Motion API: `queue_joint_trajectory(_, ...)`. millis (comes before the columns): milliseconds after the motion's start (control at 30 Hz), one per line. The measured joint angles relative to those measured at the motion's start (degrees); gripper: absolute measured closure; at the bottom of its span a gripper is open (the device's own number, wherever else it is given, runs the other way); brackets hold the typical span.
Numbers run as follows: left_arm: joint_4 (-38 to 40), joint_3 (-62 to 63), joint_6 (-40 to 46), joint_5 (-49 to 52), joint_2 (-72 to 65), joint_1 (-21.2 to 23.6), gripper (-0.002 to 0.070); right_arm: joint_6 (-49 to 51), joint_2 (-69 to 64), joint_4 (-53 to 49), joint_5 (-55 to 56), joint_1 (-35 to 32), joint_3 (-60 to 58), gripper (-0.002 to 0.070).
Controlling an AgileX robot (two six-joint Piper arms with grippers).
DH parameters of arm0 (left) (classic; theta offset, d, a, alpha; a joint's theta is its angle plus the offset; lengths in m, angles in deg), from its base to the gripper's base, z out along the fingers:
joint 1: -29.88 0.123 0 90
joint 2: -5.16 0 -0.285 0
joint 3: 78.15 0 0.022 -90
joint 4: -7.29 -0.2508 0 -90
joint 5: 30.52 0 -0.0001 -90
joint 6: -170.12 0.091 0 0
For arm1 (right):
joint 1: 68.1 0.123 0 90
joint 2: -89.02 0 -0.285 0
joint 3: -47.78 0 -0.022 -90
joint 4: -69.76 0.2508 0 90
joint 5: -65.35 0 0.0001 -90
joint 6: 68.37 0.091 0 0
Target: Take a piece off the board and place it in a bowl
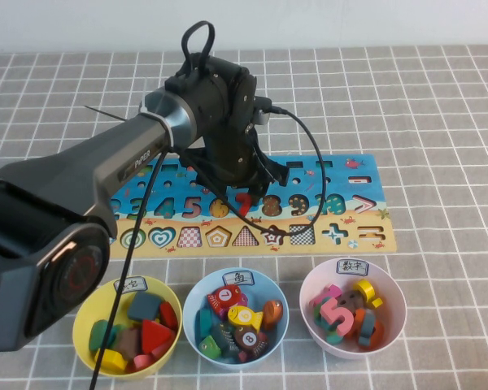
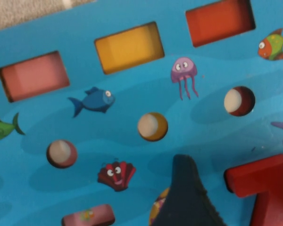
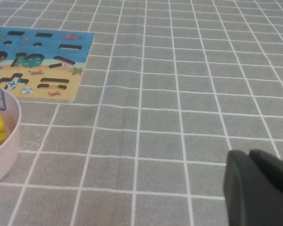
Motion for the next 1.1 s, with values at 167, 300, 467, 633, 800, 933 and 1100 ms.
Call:
queue_joint_trajectory(167, 0.0, 1.0, -0.1, 0.6, -0.3, 0.0, 0.0279, 0.0, 0.0, -0.3, 0.0, 0.0, 0.0, 0.0694)
queue_joint_trajectory(300, 0.6, 3.6, -0.1, 1.9, -1.2, 0.0, 0.0286, 0.0, 0.0, -0.3, 0.0, 0.0, 0.0, 0.0694)
queue_joint_trajectory(467, 2.0, 6.1, -0.3, 6.5, -1.6, 0.0, 0.0286, 0.0, 0.0, -0.5, 0.0, 0.0, 0.0, 0.0694)
queue_joint_trajectory(633, 2.3, 6.2, -1.0, 7.0, -1.6, 0.0, 0.0287, 0.0, 0.0, -0.5, 0.0, 0.0, 0.0, 0.0694)
queue_joint_trajectory(800, 2.7, 6.2, -1.5, 6.6, -2.3, 0.0, 0.0287, 0.0, 0.0, -0.5, 0.0, 0.0, 0.0, 0.0694)
queue_joint_trajectory(933, 2.7, 6.4, -1.5, 6.4, -2.7, 0.0, 0.0288, 0.0, 0.0, -0.5, 0.0, 0.0, 0.0, 0.0694)
queue_joint_trajectory(1100, 2.7, 6.4, -1.5, 6.4, -2.7, 0.0, 0.0298, 0.0, 0.0, -0.5, 0.0, 0.0, 0.0, 0.0694)
